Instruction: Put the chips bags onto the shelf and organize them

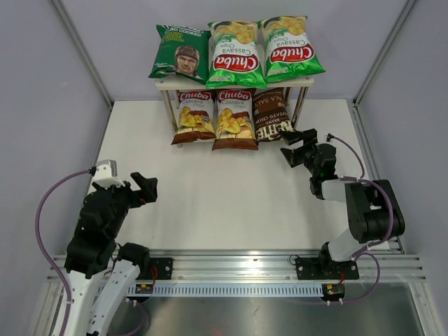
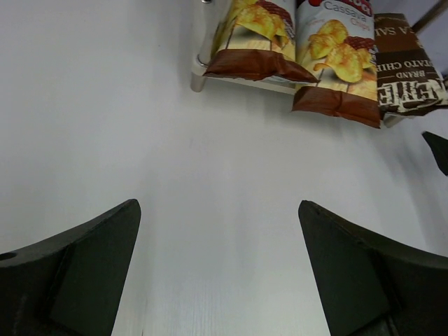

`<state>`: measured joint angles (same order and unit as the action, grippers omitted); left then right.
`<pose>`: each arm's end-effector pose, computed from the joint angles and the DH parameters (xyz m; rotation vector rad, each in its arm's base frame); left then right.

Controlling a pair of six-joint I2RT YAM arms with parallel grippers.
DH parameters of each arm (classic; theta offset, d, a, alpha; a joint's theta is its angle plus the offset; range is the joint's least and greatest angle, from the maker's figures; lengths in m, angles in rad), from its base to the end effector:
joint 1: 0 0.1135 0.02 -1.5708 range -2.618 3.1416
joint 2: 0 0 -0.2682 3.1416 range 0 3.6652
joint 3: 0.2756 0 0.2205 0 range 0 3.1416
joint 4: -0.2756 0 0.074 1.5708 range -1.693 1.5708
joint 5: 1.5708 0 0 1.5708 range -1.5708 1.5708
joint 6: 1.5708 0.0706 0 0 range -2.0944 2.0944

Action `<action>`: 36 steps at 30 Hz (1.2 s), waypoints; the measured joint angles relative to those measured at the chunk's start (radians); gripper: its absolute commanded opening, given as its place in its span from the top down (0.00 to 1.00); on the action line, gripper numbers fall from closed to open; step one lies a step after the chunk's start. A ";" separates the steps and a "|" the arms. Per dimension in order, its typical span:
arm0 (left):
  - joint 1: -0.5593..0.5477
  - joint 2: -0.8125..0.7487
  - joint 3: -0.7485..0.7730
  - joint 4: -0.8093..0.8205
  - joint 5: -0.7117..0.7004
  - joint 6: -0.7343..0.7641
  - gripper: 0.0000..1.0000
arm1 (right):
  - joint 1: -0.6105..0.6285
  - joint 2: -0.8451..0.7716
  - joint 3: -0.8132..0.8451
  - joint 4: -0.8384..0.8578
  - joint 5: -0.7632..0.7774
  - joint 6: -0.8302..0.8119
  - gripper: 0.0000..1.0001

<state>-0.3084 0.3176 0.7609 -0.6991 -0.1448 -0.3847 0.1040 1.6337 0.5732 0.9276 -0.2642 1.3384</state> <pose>0.0701 -0.0116 0.3061 -0.1727 1.8303 -0.3562 0.3300 0.0530 0.2065 0.9028 1.6469 1.2642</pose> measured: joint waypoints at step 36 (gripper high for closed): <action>0.222 -0.012 -0.038 0.067 0.040 0.137 0.01 | 0.066 -1.096 0.294 -1.547 0.268 -0.972 0.01</action>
<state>-0.0868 0.3058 0.7231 -0.6323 -0.1051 -0.2474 0.1696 0.5377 0.8673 -0.6193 0.0040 0.3664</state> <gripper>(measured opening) 0.987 0.993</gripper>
